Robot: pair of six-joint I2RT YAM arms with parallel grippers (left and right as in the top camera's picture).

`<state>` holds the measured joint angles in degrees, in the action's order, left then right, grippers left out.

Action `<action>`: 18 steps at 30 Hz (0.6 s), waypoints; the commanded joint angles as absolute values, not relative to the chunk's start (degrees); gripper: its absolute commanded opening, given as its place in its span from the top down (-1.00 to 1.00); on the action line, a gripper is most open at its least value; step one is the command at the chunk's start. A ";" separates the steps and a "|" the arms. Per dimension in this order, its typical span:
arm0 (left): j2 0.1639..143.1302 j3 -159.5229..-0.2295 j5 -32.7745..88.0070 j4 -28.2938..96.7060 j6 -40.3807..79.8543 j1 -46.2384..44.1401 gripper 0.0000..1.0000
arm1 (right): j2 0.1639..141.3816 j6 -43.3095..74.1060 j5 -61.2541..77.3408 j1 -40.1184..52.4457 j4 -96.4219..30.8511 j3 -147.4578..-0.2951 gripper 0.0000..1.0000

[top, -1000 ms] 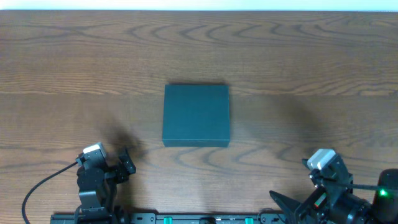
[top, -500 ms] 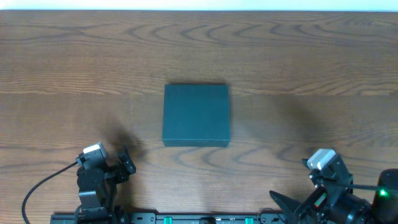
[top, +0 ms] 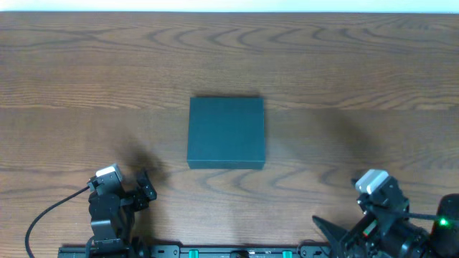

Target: Pack container

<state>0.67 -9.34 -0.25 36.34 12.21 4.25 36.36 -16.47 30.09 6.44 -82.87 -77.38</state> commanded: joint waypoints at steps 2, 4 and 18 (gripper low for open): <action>0.21 -8.80 -0.60 36.25 12.43 3.95 -0.90 | 32.77 -20.86 27.70 6.04 -74.91 -71.33 -0.99; 0.21 -8.80 -0.60 36.27 12.43 3.95 -0.91 | 28.75 -20.86 26.24 6.24 -68.45 -64.60 -0.99; 0.21 -8.80 -0.60 36.27 12.43 3.95 -0.90 | 3.49 -14.15 20.01 15.40 -41.34 -19.35 -0.99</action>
<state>0.60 -9.34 -0.23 36.16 12.21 4.25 5.34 -18.04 22.59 13.96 -42.30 -21.85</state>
